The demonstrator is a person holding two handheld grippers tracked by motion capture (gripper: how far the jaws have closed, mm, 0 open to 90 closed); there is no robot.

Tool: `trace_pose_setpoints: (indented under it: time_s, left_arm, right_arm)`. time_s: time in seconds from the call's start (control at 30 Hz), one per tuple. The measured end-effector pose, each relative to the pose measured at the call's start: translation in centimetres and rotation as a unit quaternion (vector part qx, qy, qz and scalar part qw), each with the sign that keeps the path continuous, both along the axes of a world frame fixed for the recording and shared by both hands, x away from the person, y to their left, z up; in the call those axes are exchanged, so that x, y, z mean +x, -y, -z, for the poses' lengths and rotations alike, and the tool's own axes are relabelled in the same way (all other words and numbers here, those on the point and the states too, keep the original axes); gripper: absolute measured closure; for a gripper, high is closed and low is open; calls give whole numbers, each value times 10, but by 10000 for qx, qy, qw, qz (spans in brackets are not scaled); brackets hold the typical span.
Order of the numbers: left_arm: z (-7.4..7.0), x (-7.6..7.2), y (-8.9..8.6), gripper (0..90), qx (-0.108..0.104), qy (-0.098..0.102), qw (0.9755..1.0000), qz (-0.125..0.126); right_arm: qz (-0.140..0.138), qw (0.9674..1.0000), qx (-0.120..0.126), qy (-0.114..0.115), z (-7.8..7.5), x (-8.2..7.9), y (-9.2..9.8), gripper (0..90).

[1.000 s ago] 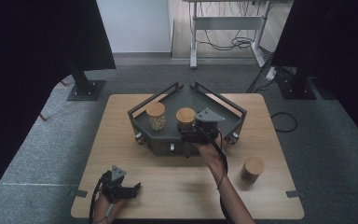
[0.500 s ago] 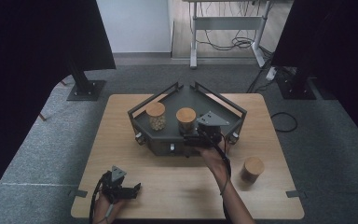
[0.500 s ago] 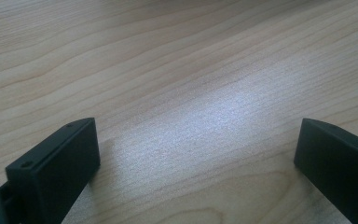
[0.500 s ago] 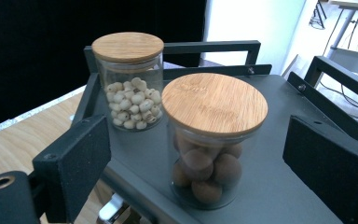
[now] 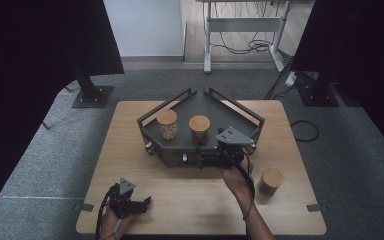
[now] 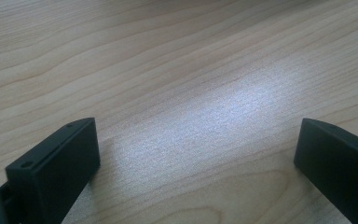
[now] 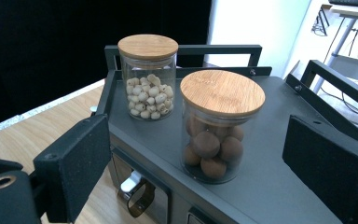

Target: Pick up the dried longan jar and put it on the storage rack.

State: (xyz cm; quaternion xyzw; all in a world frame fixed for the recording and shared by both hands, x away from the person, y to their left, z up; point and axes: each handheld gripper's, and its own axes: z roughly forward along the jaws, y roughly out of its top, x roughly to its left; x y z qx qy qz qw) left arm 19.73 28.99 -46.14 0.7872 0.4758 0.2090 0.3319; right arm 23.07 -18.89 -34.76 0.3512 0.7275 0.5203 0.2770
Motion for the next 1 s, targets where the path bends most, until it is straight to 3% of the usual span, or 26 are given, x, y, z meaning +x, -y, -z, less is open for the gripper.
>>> trace_pose_setpoints:
  time_s: [1.0]
  left_arm:
    - [0, 0, 0, 0, 3, -4, 10000, 3]
  right_arm:
    - [107, 9999, -29, -40, 6, -22, 33, 69]
